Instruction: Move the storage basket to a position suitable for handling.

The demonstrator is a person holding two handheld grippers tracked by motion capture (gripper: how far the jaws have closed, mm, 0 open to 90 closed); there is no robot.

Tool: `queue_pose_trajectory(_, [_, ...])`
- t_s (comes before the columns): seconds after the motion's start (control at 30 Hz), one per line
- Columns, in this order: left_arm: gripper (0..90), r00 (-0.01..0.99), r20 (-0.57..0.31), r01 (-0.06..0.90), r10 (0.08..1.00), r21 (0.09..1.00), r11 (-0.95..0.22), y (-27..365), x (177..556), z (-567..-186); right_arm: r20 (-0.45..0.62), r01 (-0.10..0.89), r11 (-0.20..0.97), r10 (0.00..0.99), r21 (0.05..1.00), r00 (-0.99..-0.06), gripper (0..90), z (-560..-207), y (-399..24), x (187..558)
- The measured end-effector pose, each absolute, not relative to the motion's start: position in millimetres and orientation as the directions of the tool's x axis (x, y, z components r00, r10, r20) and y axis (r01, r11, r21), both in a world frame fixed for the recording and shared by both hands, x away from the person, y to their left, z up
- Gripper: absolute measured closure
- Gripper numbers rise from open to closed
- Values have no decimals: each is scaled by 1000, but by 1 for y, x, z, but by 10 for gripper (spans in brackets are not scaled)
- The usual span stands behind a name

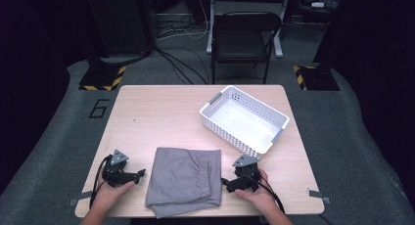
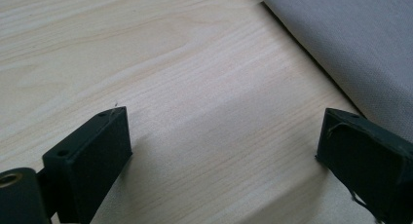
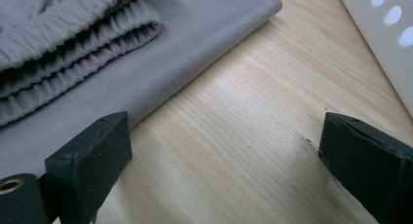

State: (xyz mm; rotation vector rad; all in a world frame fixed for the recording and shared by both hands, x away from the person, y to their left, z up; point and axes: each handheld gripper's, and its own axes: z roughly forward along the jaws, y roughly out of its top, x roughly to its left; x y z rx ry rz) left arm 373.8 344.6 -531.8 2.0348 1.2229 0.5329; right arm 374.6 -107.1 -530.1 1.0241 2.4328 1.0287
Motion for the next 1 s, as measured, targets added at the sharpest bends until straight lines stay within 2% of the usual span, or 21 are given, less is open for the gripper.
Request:
queue_pose_trajectory(0.33, [66, 477, 2, 592, 879, 738, -323, 345, 373, -532, -6, 492, 484, 717, 723, -697, 64, -530, -107, 374])
queue_pose_trajectory(0.43, [65, 473, -1, 597, 881, 736, -319, 345, 373, -531, -8, 483, 485, 712, 729, -702, 111, -530, -107, 374])
queue_pose_trajectory(0.47, [65, 473, -1, 595, 881, 738, -318, 345, 374, -532, -11, 466, 481, 705, 743, -709, 173, -529, -108, 373])
queue_pose_trajectory(0.73, [67, 485, -3, 591, 874, 738, -326, 346, 375, -531, 3, 477, 465, 713, 746, -701, 200, -529, -108, 372])
queue_pose_trajectory(1.0, [100, 502, -3, 589, 865, 733, -340, 346, 376, -530, 1, 483, 465, 720, 742, -694, 172, -529, -107, 371])
